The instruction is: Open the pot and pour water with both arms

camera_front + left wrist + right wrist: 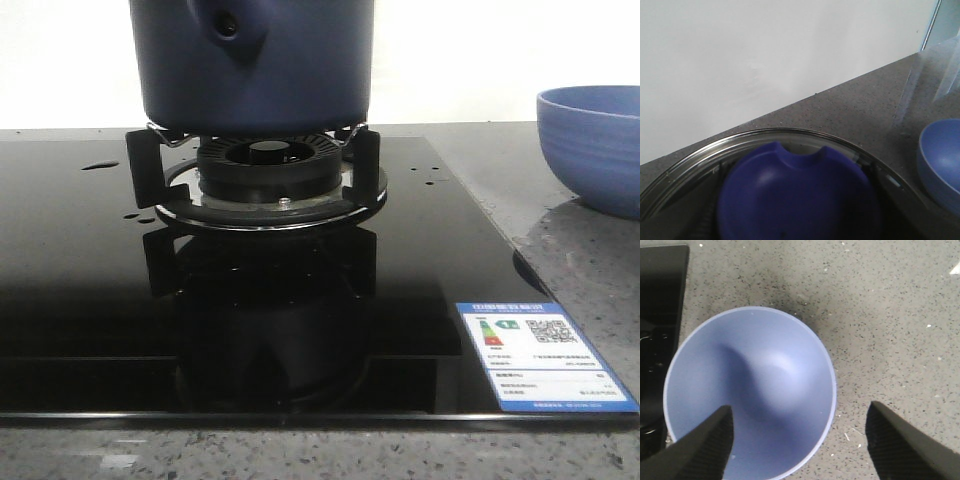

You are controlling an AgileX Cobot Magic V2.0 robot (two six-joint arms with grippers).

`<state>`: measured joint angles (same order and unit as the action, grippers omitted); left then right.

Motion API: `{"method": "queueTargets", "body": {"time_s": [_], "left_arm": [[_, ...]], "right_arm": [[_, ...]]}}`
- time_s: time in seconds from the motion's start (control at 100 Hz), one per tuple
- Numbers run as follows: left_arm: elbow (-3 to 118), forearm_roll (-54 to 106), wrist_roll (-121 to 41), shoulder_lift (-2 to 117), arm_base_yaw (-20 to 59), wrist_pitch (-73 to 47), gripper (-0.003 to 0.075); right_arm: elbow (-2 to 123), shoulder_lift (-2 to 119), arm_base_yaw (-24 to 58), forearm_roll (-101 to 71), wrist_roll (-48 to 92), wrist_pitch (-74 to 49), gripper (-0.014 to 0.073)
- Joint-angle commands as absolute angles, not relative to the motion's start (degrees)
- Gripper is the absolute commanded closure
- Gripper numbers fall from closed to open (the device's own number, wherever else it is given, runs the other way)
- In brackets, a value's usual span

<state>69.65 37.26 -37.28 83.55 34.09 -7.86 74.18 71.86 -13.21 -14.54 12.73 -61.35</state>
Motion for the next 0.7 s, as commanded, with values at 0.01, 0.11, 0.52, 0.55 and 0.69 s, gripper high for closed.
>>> {"method": "queueTargets", "body": {"time_s": [0.01, 0.11, 0.52, 0.55, 0.69], "left_arm": [[71.8, 38.3, -37.3, 82.0, 34.9, -2.0, 0.0341], [71.8, 38.3, -37.3, 82.6, 34.9, -2.0, 0.0341], [71.8, 38.3, -37.3, 82.8, 34.9, -2.9, 0.0341], [71.8, 38.3, -37.3, 82.8, 34.9, -3.0, 0.0341], [71.8, 38.3, -37.3, 82.8, 34.9, -3.4, 0.0340]], "right_arm": [[76.1, 70.3, -13.4, -15.9, 13.1, -59.4, 0.0095], [76.1, 70.3, -13.4, -16.1, 13.1, -59.4, 0.0095], [76.1, 70.3, -13.4, -16.2, 13.1, -59.4, 0.0095], [76.1, 70.3, -13.4, -16.2, 13.1, -59.4, 0.0095], [76.1, 70.3, -13.4, -16.2, 13.1, -59.4, 0.0095]]}}
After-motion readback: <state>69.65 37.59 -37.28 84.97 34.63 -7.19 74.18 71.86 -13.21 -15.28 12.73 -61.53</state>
